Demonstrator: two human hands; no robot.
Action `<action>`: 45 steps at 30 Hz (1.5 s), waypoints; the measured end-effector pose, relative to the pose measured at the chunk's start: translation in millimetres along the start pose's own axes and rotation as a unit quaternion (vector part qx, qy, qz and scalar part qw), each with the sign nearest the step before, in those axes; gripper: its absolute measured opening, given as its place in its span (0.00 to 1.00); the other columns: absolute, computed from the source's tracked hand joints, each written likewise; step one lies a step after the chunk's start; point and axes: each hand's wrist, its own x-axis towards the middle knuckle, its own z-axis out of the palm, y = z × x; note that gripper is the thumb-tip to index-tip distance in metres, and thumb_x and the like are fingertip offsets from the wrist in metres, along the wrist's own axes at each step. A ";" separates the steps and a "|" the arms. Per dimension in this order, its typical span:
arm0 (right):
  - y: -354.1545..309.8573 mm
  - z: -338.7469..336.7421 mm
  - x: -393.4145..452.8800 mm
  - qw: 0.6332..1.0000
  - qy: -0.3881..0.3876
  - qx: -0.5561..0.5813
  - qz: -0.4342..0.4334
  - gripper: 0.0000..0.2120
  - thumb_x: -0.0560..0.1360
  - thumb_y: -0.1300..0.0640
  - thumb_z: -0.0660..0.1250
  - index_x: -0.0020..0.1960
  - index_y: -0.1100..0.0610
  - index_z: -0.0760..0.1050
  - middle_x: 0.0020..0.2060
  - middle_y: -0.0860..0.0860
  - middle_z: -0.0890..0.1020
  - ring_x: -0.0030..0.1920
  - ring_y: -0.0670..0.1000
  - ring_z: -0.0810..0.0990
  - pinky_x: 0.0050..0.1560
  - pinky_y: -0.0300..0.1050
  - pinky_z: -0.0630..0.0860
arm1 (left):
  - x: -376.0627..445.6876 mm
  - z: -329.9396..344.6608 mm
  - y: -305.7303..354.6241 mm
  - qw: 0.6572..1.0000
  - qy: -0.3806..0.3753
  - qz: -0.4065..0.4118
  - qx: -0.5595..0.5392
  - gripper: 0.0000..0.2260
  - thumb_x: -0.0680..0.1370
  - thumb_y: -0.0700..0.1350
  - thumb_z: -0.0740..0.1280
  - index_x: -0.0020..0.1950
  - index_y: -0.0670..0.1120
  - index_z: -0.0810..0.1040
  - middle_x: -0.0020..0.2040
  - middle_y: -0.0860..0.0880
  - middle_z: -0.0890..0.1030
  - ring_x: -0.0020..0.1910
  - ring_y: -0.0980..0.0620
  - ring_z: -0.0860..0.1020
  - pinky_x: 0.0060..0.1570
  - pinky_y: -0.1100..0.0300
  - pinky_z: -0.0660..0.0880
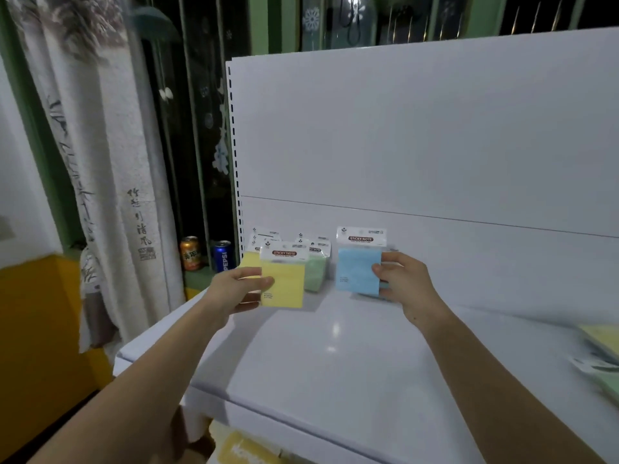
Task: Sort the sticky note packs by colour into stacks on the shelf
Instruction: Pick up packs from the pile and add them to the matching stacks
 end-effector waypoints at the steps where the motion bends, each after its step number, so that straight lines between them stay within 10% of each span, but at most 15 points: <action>1: 2.0 4.5 6.0 1.000 0.005 0.001 0.003 0.08 0.75 0.69 0.66 0.51 0.60 0.78 0.46 0.56 0.83 0.44 0.56 0.84 0.43 0.49 0.83 | 9.6 -4.9 -0.4 1.000 0.001 -0.003 0.001 0.16 0.71 0.42 0.76 0.58 0.47 0.81 0.47 0.46 0.86 0.45 0.47 0.84 0.46 0.57 0.79; 9: 28.0 25.5 36.5 0.996 0.084 0.025 0.017 0.11 0.74 0.67 0.67 0.55 0.60 0.79 0.48 0.56 0.84 0.48 0.58 0.84 0.55 0.58 0.80 | 87.1 -36.1 -11.0 0.999 0.047 0.005 -0.006 0.14 0.74 0.40 0.73 0.59 0.43 0.80 0.52 0.44 0.84 0.45 0.48 0.81 0.45 0.58 0.75; 21: 57.6 34.3 27.8 0.993 0.115 0.026 -0.015 0.07 0.76 0.66 0.67 0.50 0.56 0.78 0.43 0.52 0.83 0.43 0.53 0.82 0.42 0.44 0.82 | 138.3 -33.2 -35.4 0.991 0.132 0.033 0.001 0.09 0.76 0.38 0.71 0.56 0.42 0.81 0.43 0.49 0.80 0.40 0.54 0.77 0.50 0.58 0.73; 33: 61.6 33.1 27.8 0.993 0.110 0.006 -0.032 0.08 0.76 0.67 0.67 0.48 0.55 0.78 0.40 0.50 0.84 0.39 0.48 0.83 0.36 0.39 0.82 | 125.4 -23.9 -33.1 0.934 0.238 0.128 0.234 0.16 0.74 0.47 0.69 0.62 0.49 0.77 0.55 0.49 0.79 0.59 0.44 0.74 0.58 0.45 0.73; 45: 57.5 -7.4 38.8 0.981 0.185 -0.045 -0.044 0.10 0.75 0.68 0.68 0.53 0.58 0.78 0.39 0.50 0.83 0.38 0.49 0.81 0.38 0.43 0.78 | 62.5 102.5 -10.1 0.829 -0.069 0.317 0.455 0.12 0.77 0.55 0.63 0.59 0.55 0.77 0.56 0.54 0.79 0.59 0.49 0.74 0.51 0.55 0.69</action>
